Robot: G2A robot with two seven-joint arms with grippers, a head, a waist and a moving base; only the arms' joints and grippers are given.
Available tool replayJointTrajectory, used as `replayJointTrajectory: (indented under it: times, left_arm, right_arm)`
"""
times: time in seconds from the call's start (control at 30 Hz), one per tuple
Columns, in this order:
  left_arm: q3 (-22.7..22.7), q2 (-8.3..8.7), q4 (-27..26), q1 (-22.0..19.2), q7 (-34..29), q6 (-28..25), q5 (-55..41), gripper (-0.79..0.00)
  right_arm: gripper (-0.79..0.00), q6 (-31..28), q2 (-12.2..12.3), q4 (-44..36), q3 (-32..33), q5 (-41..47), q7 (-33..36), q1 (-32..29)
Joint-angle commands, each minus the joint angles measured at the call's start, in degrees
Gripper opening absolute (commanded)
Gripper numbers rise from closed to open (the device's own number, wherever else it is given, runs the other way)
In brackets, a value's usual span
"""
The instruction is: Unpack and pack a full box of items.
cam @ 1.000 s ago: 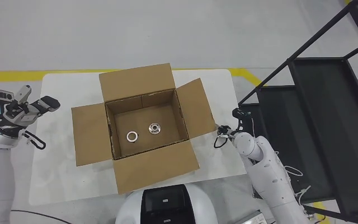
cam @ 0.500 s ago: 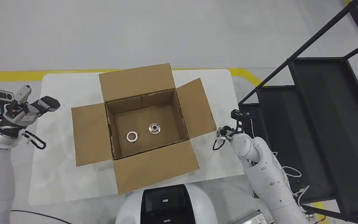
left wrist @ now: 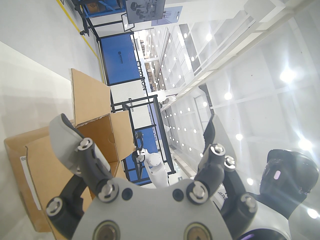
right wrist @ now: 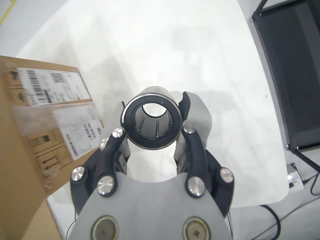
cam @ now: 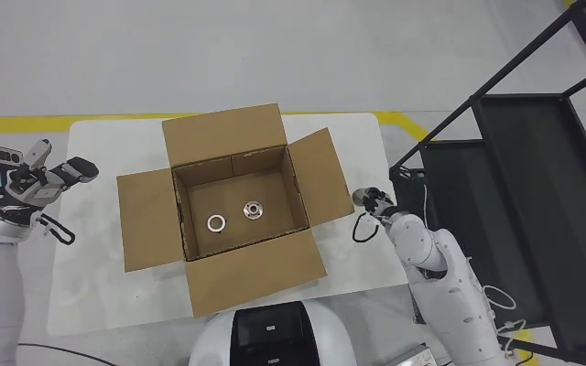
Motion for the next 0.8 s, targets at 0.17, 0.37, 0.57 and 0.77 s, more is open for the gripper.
replayJointTrajectory:
  times: [0.17, 0.37, 0.57, 0.77]
  left_arm:
    - [0.00, 0.00, 0.00, 0.00, 0.00, 0.00, 0.00, 0.000]
    - [0.00, 0.00, 0.00, 0.00, 0.00, 0.00, 0.00, 0.000]
    - [0.00, 0.00, 0.00, 0.00, 0.00, 0.00, 0.00, 0.000]
    - [0.00, 0.00, 0.00, 0.00, 0.00, 0.00, 0.00, 0.000]
  right_arm:
    - [-0.785, 0.18, 0.11, -13.09, 0.28, -5.85, -5.07, -3.34]
    - [-0.785, -5.54, 0.05, -18.25, -7.26, -10.45, -1.96, -0.21]
    - [-0.785, -8.96, -1.39, -8.93, -21.99, -12.56, 4.17, 11.09]
    - [-0.785, -5.67, -4.28, 7.65, -33.42, -12.02, 5.34, 22.55]
